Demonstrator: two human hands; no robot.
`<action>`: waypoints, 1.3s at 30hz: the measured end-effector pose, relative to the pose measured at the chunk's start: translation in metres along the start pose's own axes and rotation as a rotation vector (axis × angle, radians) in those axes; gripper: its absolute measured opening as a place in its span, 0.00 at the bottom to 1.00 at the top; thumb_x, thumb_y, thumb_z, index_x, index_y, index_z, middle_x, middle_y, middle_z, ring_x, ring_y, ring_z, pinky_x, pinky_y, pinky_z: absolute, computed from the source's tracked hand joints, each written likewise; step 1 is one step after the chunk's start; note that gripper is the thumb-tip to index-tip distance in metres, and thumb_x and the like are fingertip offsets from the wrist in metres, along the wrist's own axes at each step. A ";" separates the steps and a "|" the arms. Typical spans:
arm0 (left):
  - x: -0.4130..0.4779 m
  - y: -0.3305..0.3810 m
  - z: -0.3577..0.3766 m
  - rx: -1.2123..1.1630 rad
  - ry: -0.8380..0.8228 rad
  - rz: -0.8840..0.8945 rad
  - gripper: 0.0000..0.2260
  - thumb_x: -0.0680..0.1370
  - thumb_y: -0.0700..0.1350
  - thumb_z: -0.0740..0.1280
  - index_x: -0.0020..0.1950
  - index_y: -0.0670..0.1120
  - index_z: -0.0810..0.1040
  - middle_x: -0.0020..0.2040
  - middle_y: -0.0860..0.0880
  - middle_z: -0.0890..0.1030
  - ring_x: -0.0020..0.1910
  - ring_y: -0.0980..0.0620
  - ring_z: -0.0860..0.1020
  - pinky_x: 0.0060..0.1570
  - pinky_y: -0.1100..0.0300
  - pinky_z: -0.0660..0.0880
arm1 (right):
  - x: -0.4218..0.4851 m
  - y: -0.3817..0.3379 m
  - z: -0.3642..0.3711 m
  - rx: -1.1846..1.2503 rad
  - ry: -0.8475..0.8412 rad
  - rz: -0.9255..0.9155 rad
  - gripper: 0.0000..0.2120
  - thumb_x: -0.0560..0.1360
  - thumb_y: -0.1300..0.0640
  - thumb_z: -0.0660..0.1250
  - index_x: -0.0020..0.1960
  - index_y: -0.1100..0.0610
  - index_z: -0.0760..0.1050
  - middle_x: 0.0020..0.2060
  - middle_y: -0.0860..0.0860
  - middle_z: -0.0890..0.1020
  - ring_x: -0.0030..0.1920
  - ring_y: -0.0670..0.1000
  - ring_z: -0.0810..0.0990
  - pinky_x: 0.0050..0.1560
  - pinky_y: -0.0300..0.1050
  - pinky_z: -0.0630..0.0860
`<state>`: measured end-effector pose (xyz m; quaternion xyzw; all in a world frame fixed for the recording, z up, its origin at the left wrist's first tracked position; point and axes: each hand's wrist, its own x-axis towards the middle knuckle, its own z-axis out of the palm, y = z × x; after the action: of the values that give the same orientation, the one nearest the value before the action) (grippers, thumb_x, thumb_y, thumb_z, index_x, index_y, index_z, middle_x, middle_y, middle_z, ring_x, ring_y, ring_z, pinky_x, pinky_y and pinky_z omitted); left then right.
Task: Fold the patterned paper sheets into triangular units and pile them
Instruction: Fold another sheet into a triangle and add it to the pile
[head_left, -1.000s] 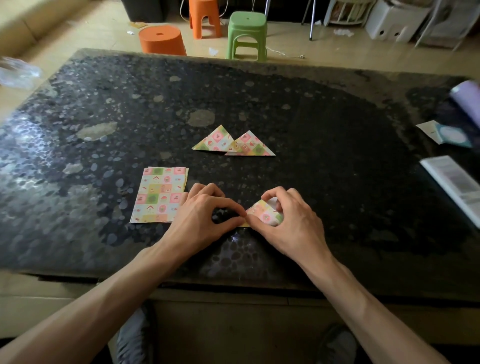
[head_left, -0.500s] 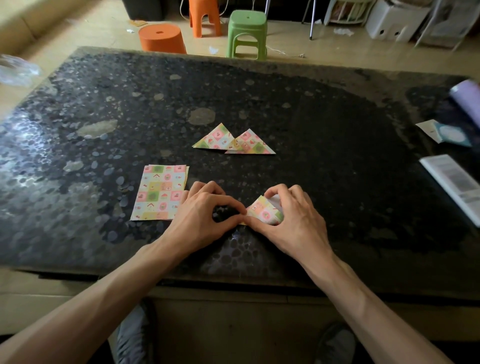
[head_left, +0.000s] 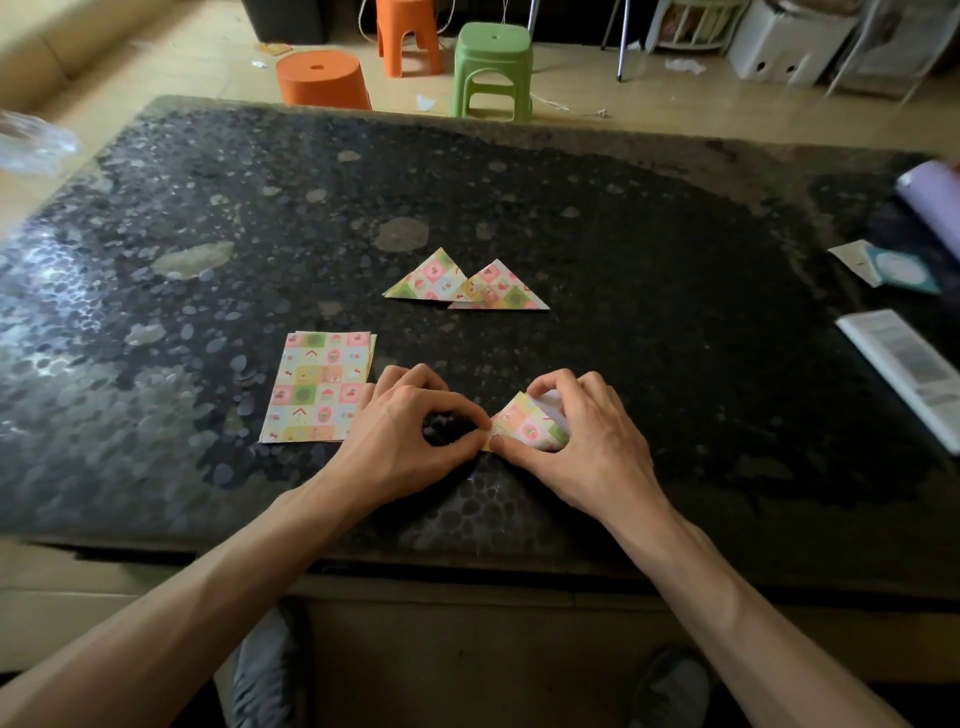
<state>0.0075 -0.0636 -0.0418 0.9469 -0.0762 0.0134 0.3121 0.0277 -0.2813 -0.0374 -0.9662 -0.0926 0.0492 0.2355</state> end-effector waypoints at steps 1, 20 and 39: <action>0.000 0.000 0.000 -0.001 0.000 -0.001 0.13 0.71 0.69 0.67 0.52 0.68 0.83 0.50 0.62 0.72 0.57 0.57 0.68 0.58 0.53 0.69 | 0.000 0.000 0.000 -0.002 -0.004 0.003 0.34 0.65 0.24 0.71 0.63 0.40 0.68 0.57 0.43 0.69 0.60 0.46 0.70 0.52 0.44 0.74; -0.001 0.008 0.003 0.012 0.005 -0.082 0.10 0.72 0.66 0.73 0.50 0.67 0.82 0.52 0.61 0.72 0.57 0.57 0.66 0.57 0.54 0.67 | -0.002 0.008 -0.009 0.034 -0.029 0.051 0.26 0.68 0.33 0.77 0.60 0.40 0.71 0.55 0.42 0.69 0.60 0.44 0.71 0.51 0.42 0.73; -0.002 0.022 0.014 0.103 0.110 -0.126 0.17 0.71 0.73 0.65 0.46 0.63 0.81 0.50 0.60 0.71 0.57 0.57 0.65 0.56 0.54 0.64 | 0.000 0.011 -0.019 0.076 -0.111 0.096 0.23 0.70 0.37 0.77 0.59 0.39 0.71 0.57 0.43 0.69 0.62 0.45 0.71 0.59 0.47 0.76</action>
<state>0.0018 -0.0893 -0.0405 0.9624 0.0018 0.0496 0.2671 0.0322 -0.2997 -0.0260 -0.9557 -0.0574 0.1175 0.2639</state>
